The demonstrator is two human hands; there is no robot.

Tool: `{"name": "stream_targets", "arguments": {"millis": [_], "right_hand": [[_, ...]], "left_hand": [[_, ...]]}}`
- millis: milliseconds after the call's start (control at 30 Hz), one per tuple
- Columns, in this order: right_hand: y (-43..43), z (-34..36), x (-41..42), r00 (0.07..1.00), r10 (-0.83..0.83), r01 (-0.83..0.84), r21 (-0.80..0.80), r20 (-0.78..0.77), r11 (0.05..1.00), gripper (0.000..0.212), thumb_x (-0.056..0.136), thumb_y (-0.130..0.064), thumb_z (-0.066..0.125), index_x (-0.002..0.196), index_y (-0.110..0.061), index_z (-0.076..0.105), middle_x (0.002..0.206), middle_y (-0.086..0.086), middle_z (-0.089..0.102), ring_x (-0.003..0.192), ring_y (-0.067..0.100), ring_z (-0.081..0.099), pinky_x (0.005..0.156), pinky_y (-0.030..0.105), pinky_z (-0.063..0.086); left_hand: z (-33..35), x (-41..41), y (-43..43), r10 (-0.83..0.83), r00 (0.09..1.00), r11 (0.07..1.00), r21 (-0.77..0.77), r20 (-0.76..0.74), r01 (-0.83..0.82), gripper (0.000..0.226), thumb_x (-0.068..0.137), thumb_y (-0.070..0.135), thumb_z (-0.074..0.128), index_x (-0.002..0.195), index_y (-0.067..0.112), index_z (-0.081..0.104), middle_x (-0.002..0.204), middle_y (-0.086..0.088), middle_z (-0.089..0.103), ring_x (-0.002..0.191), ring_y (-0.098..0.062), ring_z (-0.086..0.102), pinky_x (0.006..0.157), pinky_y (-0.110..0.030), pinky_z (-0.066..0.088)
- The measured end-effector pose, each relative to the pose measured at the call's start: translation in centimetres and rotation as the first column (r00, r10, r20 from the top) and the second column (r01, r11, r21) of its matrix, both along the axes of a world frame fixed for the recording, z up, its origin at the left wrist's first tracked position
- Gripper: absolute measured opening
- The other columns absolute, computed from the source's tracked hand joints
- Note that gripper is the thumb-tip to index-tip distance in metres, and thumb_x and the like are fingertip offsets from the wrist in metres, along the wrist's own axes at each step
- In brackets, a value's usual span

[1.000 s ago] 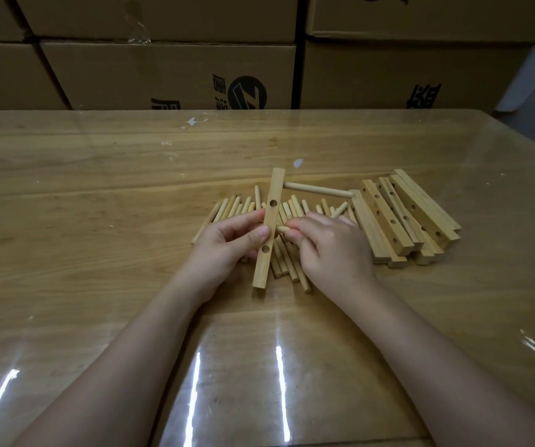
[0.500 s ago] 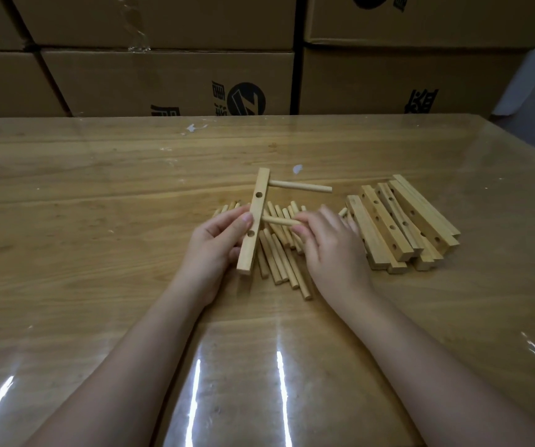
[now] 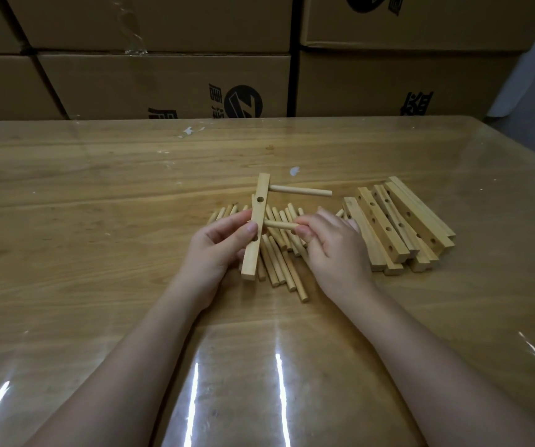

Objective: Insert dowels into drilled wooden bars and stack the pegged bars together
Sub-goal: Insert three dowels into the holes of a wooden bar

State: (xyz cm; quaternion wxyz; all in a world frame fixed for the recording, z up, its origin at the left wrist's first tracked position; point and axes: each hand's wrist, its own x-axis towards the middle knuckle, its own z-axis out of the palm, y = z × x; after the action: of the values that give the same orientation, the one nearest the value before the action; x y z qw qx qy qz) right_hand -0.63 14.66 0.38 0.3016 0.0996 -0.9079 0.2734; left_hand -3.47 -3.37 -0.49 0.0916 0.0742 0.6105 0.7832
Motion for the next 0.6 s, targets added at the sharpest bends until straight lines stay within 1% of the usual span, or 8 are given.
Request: {"name": "stream_targets", "arguments": {"millis": [100,167,233,300,367,433,533,600], "right_hand": [[-0.1,-0.1,0.0,0.999,0.009,-0.006,-0.063,0.045,0.998,0.02,0.093,-0.012,0.051,0.1,-0.01,0.069,0.093,0.003,0.067,0.093,0.025,0.058,0.074,0.02,0.021],[-0.3,-0.3,-0.3,0.997,0.017,-0.009,-0.099,0.078,0.995,0.021,0.095,-0.019,0.05,0.106,-0.013,0.066,0.096,-0.002,0.059,0.092,0.016,0.053,0.084,0.029,0.033],[-0.7,-0.2,-0.4,0.995,0.002,0.014,-0.153,0.1,0.988,0.031,0.095,-0.031,0.045,0.12,-0.018,0.057,0.103,-0.008,0.044,0.095,0.01,0.046,0.085,0.038,0.043],[-0.7,0.1,-0.5,0.994,-0.047,0.076,-0.305,0.102,0.949,0.042,0.093,-0.038,0.038,0.13,-0.02,0.046,0.109,-0.008,0.033,0.1,0.014,0.045,0.081,0.041,0.05],[-0.2,0.0,-0.6,0.991,-0.102,0.13,-0.426,0.089,0.895,0.039,0.096,-0.032,0.037,0.131,-0.018,0.044,0.11,-0.006,0.034,0.099,0.019,0.048,0.082,0.045,0.05],[0.1,-0.4,-0.6,0.985,-0.136,0.171,-0.435,0.11,0.884,0.033,0.098,-0.024,0.038,0.128,-0.015,0.047,0.111,-0.006,0.036,0.102,0.017,0.047,0.088,0.042,0.046],[0.2,-0.8,-0.9,0.975,-0.129,0.189,-0.369,0.181,0.91,0.029,0.097,-0.02,0.041,0.125,-0.015,0.05,0.115,-0.004,0.044,0.107,0.015,0.047,0.087,0.029,0.042],[0.2,-1.0,-1.0,0.968,-0.112,0.178,-0.297,0.226,0.938,0.027,0.095,-0.023,0.045,0.121,-0.017,0.051,0.109,-0.006,0.048,0.102,0.016,0.051,0.086,0.034,0.046]], "left_hand": [[0.1,-0.1,0.1,0.0,1.0,1.0,-0.02,-0.024,-0.001,0.047,0.071,0.029,0.072,0.117,0.02,0.067,0.106,-0.005,0.073,0.092,-0.018,0.068,0.078,-0.03,0.058],[0.2,-0.2,0.2,0.012,0.999,1.0,-0.011,-0.031,-0.012,0.046,0.071,0.027,0.072,0.117,0.023,0.066,0.105,-0.005,0.073,0.088,-0.017,0.068,0.075,-0.029,0.058],[0.2,-0.2,0.4,0.042,0.999,0.999,0.015,-0.03,-0.042,0.049,0.072,0.023,0.071,0.12,0.024,0.062,0.095,-0.004,0.073,0.079,-0.014,0.067,0.066,-0.025,0.058],[0.2,-0.3,0.3,0.086,0.996,0.993,0.087,-0.009,-0.085,0.053,0.072,0.02,0.07,0.124,0.022,0.057,0.086,0.001,0.072,0.075,-0.01,0.068,0.058,-0.022,0.055],[0.2,-0.5,0.0,0.109,0.994,0.983,0.144,0.025,-0.111,0.051,0.072,0.02,0.07,0.121,0.023,0.057,0.092,-0.003,0.072,0.084,-0.015,0.07,0.06,-0.026,0.056],[0.2,-0.6,-0.3,0.105,0.993,0.978,0.178,0.047,-0.111,0.047,0.072,0.021,0.07,0.117,0.025,0.058,0.101,-0.008,0.07,0.092,-0.02,0.069,0.064,-0.03,0.057],[0.2,-0.7,-0.3,0.096,0.993,0.968,0.224,0.071,-0.109,0.047,0.073,0.019,0.07,0.118,0.02,0.058,0.102,-0.009,0.071,0.089,-0.019,0.07,0.062,-0.027,0.056],[0.3,-0.7,-0.2,0.095,0.993,0.967,0.232,0.075,-0.11,0.047,0.074,0.019,0.069,0.119,0.019,0.057,0.101,-0.009,0.072,0.088,-0.018,0.07,0.062,-0.027,0.056]]}}
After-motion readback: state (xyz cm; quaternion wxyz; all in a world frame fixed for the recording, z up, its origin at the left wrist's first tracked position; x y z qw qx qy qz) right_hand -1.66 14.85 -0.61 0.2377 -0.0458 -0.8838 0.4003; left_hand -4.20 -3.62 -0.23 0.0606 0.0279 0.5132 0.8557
